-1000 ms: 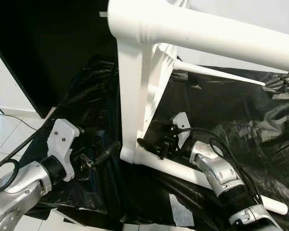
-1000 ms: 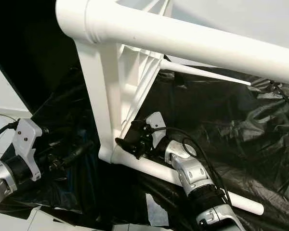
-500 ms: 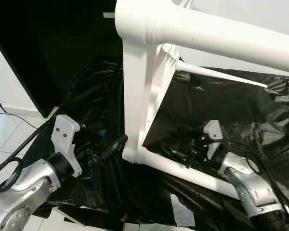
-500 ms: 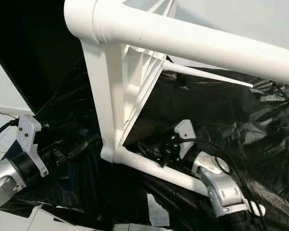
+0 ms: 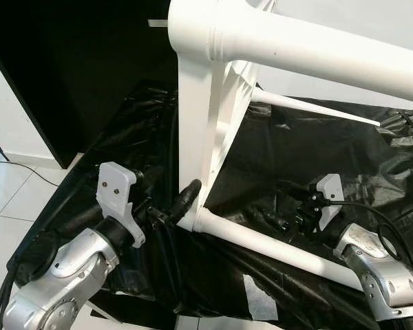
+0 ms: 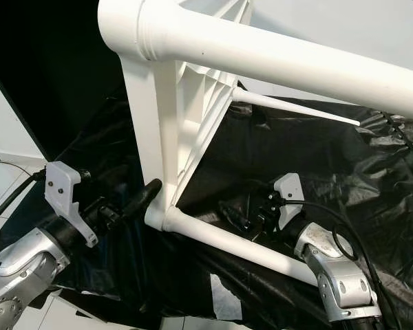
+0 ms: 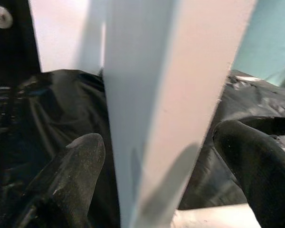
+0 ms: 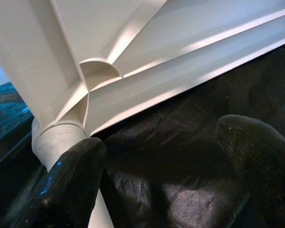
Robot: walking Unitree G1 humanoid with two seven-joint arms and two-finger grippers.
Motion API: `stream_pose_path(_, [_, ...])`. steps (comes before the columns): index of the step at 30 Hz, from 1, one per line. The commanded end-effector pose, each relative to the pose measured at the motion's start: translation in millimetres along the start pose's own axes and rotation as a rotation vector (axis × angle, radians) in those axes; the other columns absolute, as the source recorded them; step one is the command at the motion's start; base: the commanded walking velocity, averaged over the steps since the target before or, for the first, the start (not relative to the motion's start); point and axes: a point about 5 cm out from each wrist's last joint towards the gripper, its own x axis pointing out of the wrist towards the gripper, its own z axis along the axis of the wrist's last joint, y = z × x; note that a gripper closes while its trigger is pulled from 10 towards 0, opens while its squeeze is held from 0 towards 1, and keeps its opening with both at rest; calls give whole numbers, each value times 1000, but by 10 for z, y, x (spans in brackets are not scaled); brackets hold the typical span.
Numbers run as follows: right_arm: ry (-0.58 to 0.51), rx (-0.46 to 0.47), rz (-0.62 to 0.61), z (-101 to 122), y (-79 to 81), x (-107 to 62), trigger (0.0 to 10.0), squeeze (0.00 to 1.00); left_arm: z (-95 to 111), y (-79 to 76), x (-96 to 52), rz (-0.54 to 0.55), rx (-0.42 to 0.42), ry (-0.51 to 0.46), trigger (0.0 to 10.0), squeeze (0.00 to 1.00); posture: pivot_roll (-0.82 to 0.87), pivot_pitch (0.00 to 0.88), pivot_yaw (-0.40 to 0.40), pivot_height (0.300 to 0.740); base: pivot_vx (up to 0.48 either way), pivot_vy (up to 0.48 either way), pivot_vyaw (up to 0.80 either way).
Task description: Building children table
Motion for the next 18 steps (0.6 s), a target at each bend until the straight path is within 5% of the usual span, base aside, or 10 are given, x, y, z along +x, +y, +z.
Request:
stream_pose_path(1, [-7,3,-17,40,-10,-23,10000,0,-4,-6,47,19,1,-12,10000,0,55,44,-69,740,0,0,0])
stream_pose_path(8, [-12,20,-37,63,16,-15,10000,0,37,-13,129,70,-12,-61,10000,0,55,46,-65,740,0,0,0])
stream_pose_path(18, [-5,32,-53,60,44,-24,10000,0,64,-262,194,-50,-75,-88,10000,0,48,54,-58,740,0,0,0])
